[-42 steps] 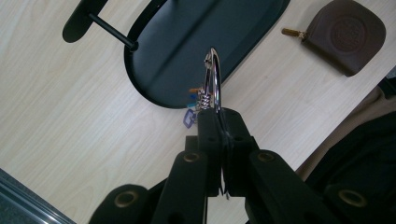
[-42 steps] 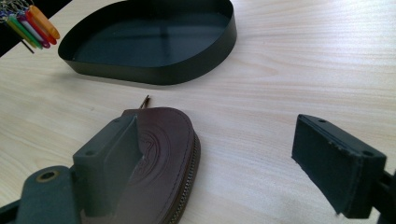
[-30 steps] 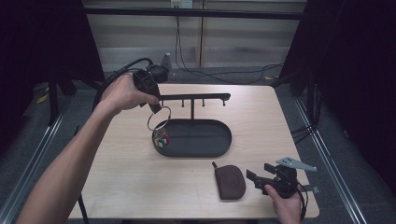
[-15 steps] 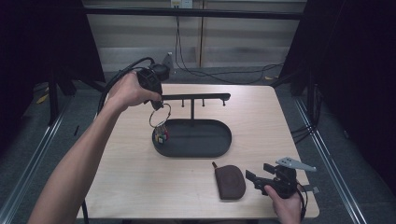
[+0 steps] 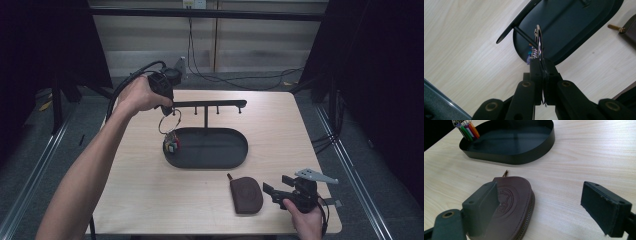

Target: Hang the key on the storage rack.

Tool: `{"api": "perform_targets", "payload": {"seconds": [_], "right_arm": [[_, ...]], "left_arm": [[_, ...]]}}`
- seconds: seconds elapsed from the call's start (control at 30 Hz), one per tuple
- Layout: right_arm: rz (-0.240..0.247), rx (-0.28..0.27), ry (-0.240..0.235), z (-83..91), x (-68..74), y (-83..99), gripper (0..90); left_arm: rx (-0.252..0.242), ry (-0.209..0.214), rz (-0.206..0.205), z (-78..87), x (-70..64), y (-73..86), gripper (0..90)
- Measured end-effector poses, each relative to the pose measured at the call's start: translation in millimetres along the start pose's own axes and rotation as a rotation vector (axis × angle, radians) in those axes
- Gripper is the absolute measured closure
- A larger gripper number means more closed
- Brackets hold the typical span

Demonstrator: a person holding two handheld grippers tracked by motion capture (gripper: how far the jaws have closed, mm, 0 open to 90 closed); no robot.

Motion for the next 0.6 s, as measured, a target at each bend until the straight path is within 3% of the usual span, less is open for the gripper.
{"api": "perform_targets", "payload": {"seconds": [0.23,0.4,0.6], "right_arm": [[-0.001,0.004,-0.005,-1.5,-0.7,-0.2,15.0],[-0.001,0.004,-0.003,-0.7,0.1,0.1,15.2],[-0.001,0.005,0.001,-1.1,-0.8,0.0,15.4]], "left_arm": [[-0.014,0.024,0.027,-7.7,3.6,-1.1,88.3],[-0.012,-0.001,0.011,-9.1,3.8,-1.6,88.0],[-0.022,0.007,0.013,-12.7,3.2,-1.3,87.2]]}}
Point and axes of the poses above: each handheld gripper's, and its own axes: z roughly backward along the jaws, y roughly out of its underside, x roughly to its left, the point moved 6 cm from there along -z, roughly forward along the jaws
